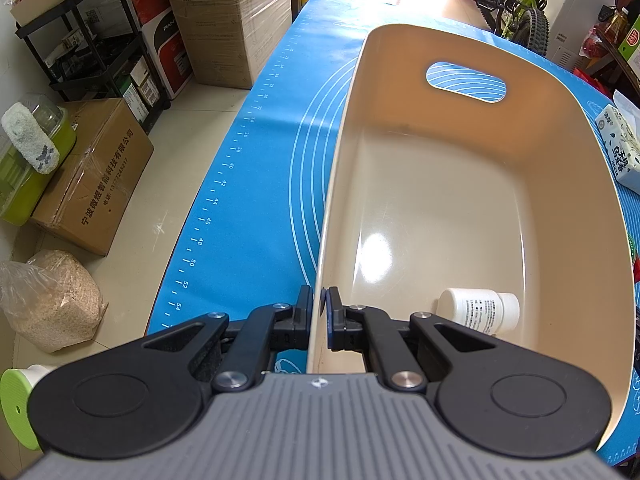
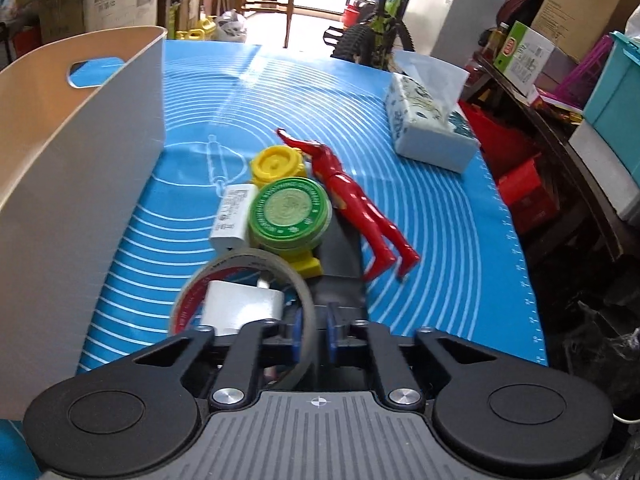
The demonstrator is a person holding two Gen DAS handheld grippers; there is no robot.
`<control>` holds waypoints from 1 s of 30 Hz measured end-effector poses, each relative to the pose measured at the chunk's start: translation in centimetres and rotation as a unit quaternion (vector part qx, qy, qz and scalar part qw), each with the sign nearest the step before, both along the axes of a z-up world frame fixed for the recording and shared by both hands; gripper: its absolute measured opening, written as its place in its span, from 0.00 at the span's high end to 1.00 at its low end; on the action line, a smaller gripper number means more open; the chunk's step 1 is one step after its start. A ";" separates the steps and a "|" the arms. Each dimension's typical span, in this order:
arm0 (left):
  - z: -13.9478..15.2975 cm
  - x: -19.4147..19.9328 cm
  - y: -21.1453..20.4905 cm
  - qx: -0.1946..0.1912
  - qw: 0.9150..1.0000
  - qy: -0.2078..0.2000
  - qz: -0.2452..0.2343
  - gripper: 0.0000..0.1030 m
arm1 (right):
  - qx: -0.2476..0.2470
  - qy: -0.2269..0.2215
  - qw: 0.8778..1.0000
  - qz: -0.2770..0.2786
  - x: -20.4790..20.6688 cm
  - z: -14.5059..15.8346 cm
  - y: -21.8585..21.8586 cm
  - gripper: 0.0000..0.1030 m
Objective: Organize rigid objects
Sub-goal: 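Move the right gripper to the tape roll and grasp its rim, then lift the tape roll into the basket and release it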
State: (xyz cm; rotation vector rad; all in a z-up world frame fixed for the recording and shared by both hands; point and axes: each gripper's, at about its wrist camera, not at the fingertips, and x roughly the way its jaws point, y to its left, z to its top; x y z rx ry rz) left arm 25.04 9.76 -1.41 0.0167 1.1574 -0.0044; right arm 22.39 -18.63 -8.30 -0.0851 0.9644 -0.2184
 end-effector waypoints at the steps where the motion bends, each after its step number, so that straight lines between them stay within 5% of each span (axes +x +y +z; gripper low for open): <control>1: 0.0 0.0 0.0 0.000 1.000 0.000 0.000 0.92 | 0.000 -0.003 1.000 0.000 -0.1 0.0 0.1 0.82; 30: 0.0 0.0 0.0 0.000 1.000 0.000 0.000 0.92 | 0.037 -0.133 0.990 -0.012 -1.8 8.2 1.3 0.83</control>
